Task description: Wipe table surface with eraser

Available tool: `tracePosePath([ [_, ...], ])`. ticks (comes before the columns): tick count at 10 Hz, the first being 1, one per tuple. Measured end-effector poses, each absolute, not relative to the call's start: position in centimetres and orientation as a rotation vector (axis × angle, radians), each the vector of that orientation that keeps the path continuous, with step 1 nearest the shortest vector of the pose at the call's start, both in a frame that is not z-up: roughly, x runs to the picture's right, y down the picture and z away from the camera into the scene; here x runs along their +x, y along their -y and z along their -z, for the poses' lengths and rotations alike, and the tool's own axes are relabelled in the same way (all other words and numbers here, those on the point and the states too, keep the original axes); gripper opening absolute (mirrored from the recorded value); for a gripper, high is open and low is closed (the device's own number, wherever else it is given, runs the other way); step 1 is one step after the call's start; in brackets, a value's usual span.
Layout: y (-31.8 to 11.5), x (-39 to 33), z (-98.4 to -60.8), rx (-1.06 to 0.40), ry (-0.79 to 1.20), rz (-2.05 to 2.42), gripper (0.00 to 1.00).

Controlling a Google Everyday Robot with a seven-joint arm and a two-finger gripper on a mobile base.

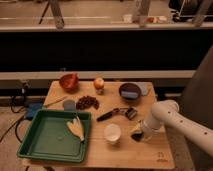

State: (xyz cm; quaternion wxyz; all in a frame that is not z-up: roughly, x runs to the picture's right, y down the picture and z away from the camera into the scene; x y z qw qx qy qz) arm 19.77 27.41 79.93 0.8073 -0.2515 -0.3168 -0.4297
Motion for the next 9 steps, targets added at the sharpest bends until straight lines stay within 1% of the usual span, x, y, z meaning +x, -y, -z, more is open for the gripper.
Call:
tracePosePath([
  [1,-27.4,19.8,-79.9,-0.537,0.678,0.918,0.0],
  [3,-28.0,21.5,-78.4,-0.547,0.663,0.891,0.0],
  [7,-32.4,27.1,-72.4,-0.561,0.651,0.835,0.0],
  [9,-34.1,28.1,-71.0,-0.574,0.661,0.817,0.0],
])
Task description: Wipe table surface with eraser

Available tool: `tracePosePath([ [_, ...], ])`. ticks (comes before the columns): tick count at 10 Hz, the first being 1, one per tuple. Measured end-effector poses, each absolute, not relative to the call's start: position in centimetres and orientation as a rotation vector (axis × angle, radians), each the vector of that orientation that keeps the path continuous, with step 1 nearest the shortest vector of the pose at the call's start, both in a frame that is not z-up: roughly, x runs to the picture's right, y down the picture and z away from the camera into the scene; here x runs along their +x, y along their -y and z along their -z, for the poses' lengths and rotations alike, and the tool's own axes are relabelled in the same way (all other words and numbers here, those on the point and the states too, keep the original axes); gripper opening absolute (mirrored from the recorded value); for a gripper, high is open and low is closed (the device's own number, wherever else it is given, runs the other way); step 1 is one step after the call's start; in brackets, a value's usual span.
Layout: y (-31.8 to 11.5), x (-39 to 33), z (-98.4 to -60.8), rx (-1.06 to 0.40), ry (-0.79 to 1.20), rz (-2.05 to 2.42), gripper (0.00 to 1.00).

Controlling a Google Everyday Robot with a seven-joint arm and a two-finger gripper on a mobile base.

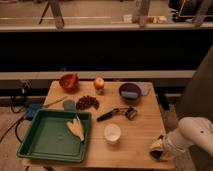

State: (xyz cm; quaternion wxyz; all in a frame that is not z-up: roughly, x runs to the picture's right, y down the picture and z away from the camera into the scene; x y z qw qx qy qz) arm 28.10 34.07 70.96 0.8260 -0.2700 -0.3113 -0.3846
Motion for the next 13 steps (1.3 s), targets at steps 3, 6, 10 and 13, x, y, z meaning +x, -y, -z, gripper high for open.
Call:
tracePosePath([
  [3,-36.9,26.0,-69.3,-0.596,0.705,0.846,0.0],
  [6,-37.9,21.8,-67.7,-0.582,0.75,0.927,0.0],
  [10,-37.7,17.0,-67.3,-0.553,0.814,1.027,0.0],
  [13,-36.8,13.4,-68.9,-0.536,0.848,1.087,0.0],
])
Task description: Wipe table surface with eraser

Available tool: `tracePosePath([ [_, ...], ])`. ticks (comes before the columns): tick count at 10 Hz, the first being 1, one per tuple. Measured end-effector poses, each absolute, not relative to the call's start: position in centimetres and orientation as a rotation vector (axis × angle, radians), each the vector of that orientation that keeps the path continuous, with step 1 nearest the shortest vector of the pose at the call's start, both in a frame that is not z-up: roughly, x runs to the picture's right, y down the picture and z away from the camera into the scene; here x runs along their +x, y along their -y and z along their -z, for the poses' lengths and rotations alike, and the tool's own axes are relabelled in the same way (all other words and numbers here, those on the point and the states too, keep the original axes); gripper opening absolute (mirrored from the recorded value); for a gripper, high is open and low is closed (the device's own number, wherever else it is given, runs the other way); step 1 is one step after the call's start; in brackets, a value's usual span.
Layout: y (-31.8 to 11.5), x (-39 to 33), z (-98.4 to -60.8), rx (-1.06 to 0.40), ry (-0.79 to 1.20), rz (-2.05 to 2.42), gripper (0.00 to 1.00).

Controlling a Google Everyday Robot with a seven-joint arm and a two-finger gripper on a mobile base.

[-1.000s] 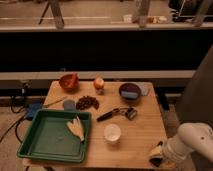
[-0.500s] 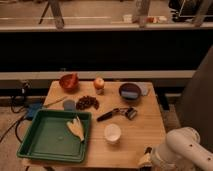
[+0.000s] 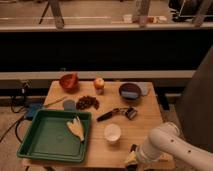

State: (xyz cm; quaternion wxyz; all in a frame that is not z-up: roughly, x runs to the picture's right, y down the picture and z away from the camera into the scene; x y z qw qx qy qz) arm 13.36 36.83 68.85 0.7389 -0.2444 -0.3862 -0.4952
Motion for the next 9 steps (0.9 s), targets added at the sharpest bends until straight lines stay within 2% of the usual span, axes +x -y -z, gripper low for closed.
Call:
tracePosePath([
  [7,-31.3,13.4,-76.6,-0.534,0.804,1.036,0.0],
  [9,-30.7,13.7,-77.3,-0.532,0.788,1.024,0.0],
])
